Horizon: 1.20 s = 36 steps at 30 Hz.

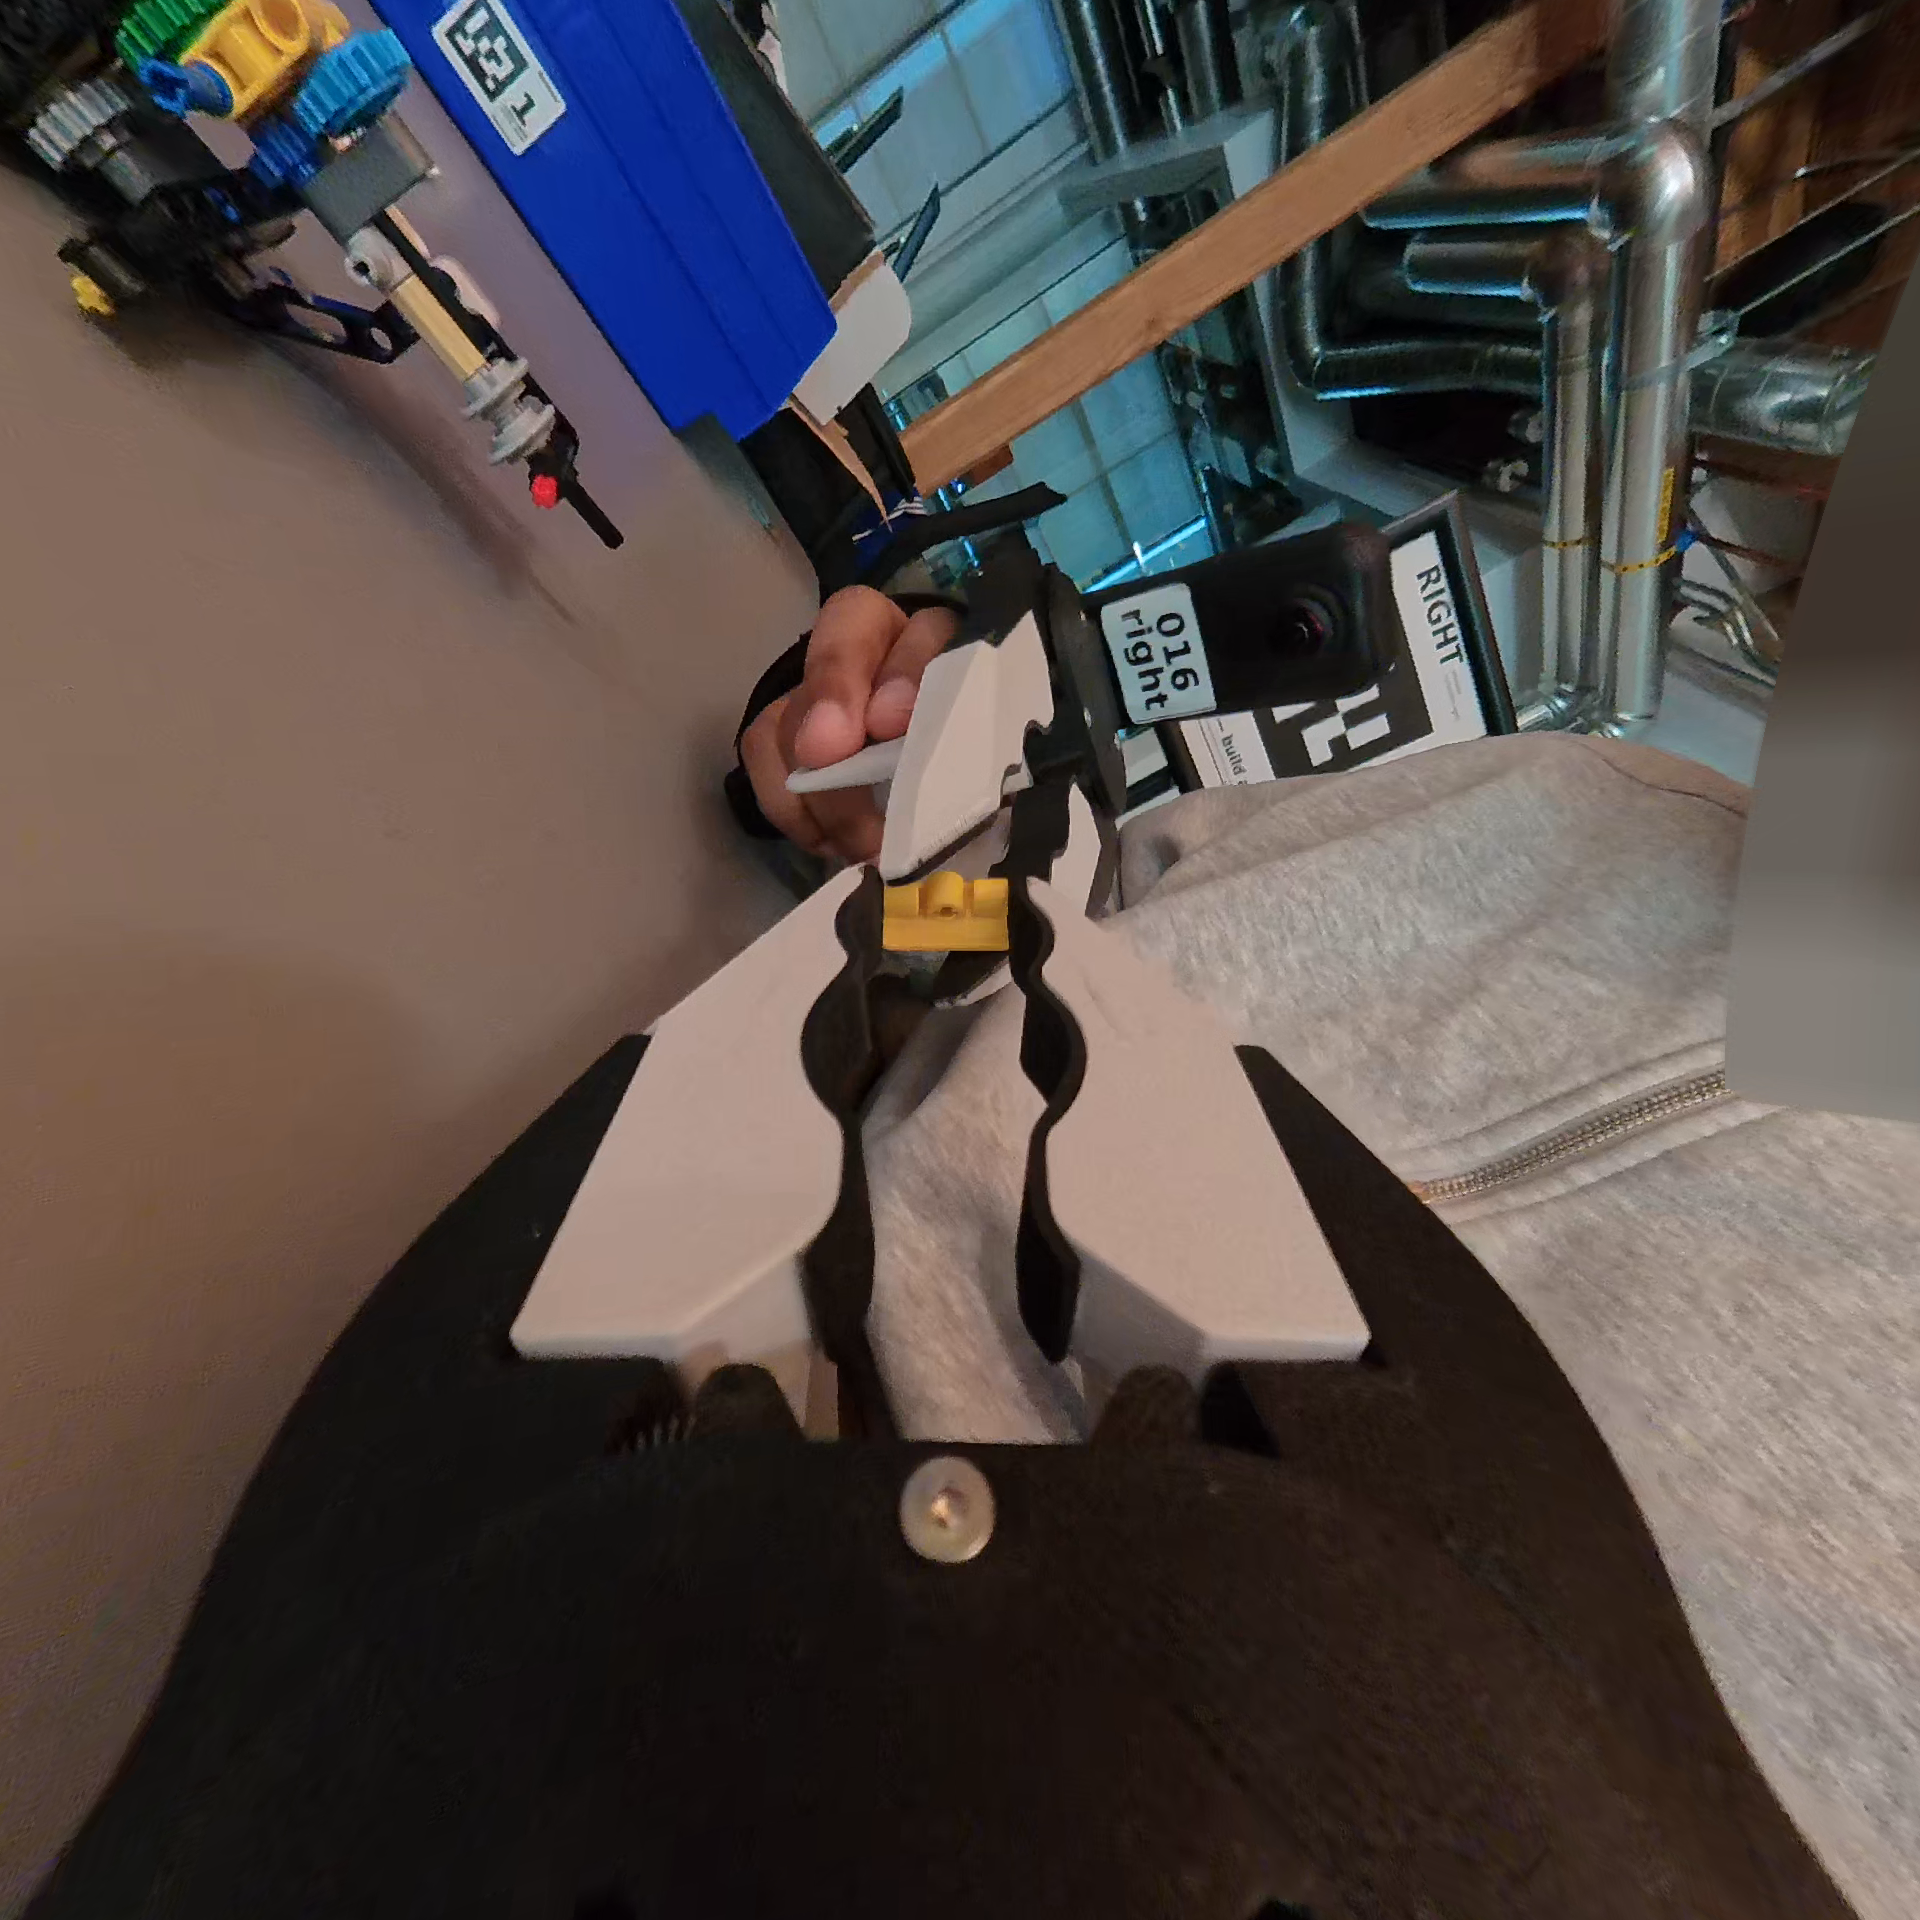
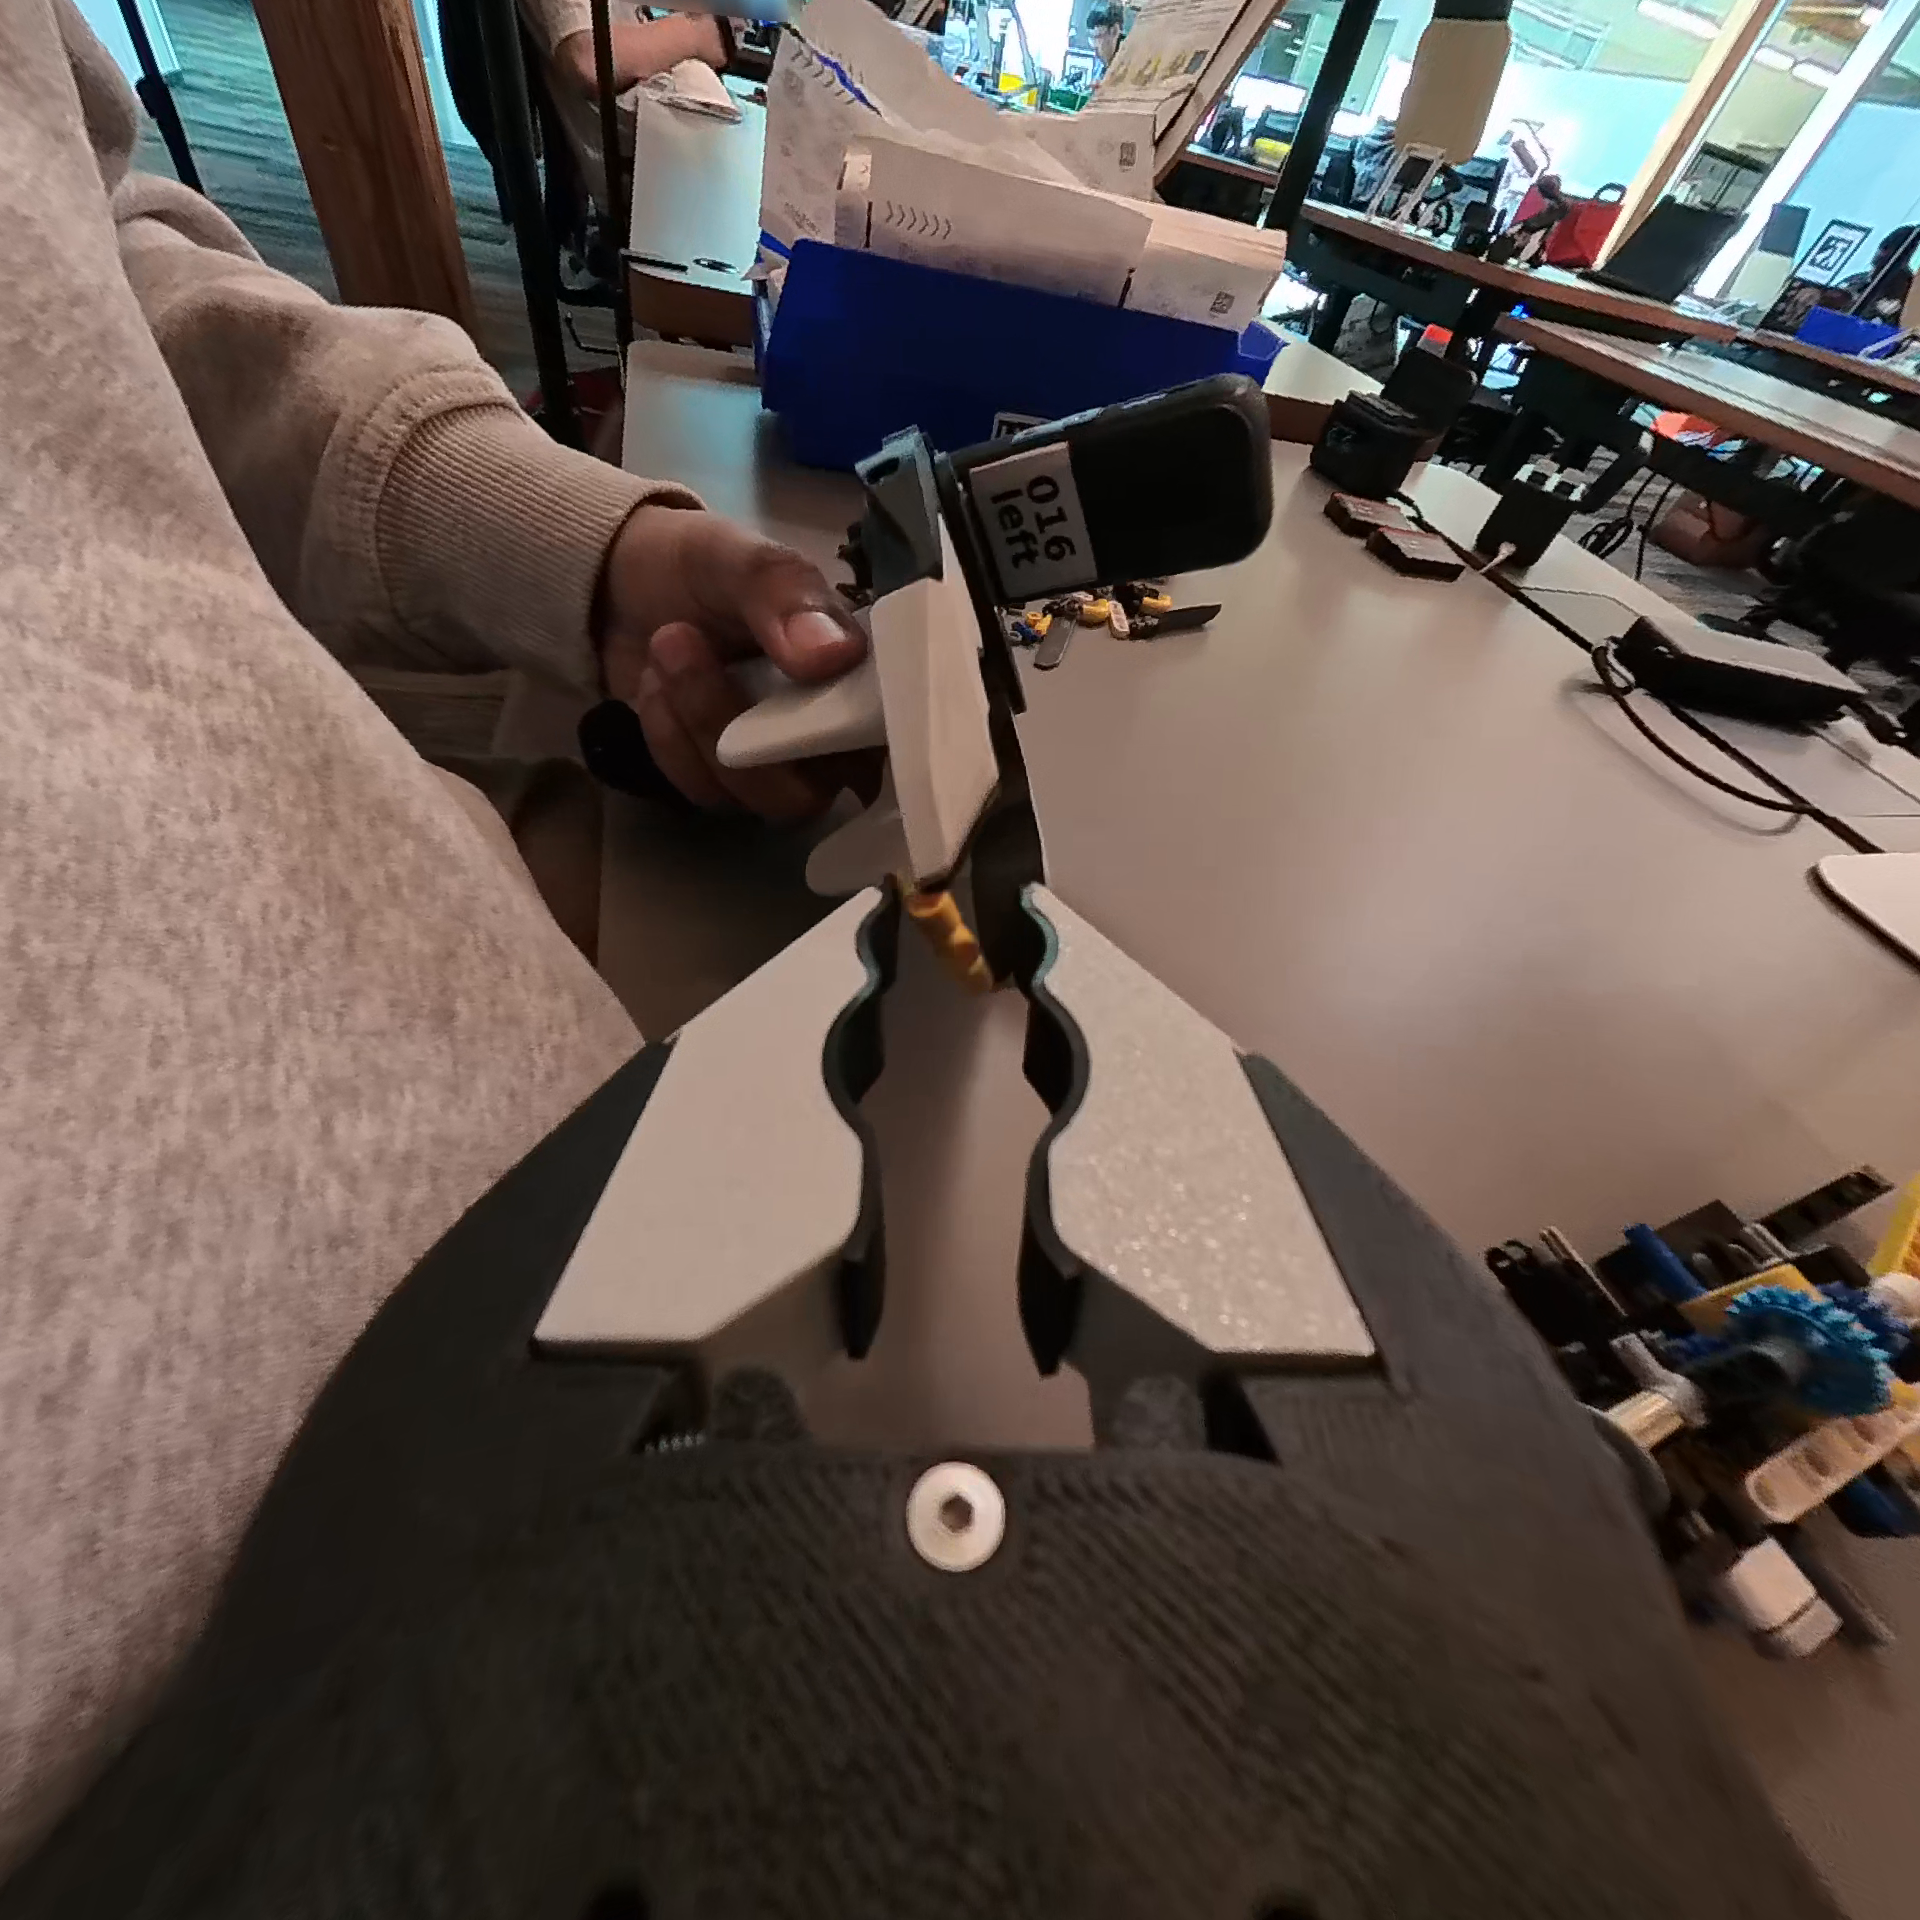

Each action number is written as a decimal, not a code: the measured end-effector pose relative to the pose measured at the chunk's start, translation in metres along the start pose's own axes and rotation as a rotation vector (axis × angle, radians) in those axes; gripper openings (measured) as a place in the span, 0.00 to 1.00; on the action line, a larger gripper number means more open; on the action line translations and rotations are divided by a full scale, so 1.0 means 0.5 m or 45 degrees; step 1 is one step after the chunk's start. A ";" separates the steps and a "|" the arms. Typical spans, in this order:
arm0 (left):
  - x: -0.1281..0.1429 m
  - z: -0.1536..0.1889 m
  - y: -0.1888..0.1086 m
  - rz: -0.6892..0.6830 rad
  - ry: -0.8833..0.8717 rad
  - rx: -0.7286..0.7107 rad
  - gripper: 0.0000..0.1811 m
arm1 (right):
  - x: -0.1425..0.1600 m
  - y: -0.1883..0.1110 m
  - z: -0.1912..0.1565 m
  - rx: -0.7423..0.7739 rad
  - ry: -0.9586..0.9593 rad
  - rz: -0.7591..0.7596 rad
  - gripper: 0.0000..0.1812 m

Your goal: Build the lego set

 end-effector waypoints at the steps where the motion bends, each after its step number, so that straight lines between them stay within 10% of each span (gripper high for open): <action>1: 0.004 -0.001 0.002 -0.016 0.007 -0.007 0.12 | 0.001 0.001 -0.002 -0.003 -0.006 -0.006 0.11; 28: 0.007 -0.002 0.001 -0.036 -0.065 0.018 0.13 | 0.004 -0.007 -0.013 -0.101 -0.019 -0.013 0.05; 36: -0.023 -0.004 -0.021 0.114 0.072 -0.054 0.20 | -0.012 -0.015 0.047 -0.068 0.507 0.088 0.04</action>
Point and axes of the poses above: each gripper's, where its closed fingertips meet, y out along the fingers, x out of its underside, z = x × y across the jaws, the point moved 1 cm from there along -y, back along the fingers
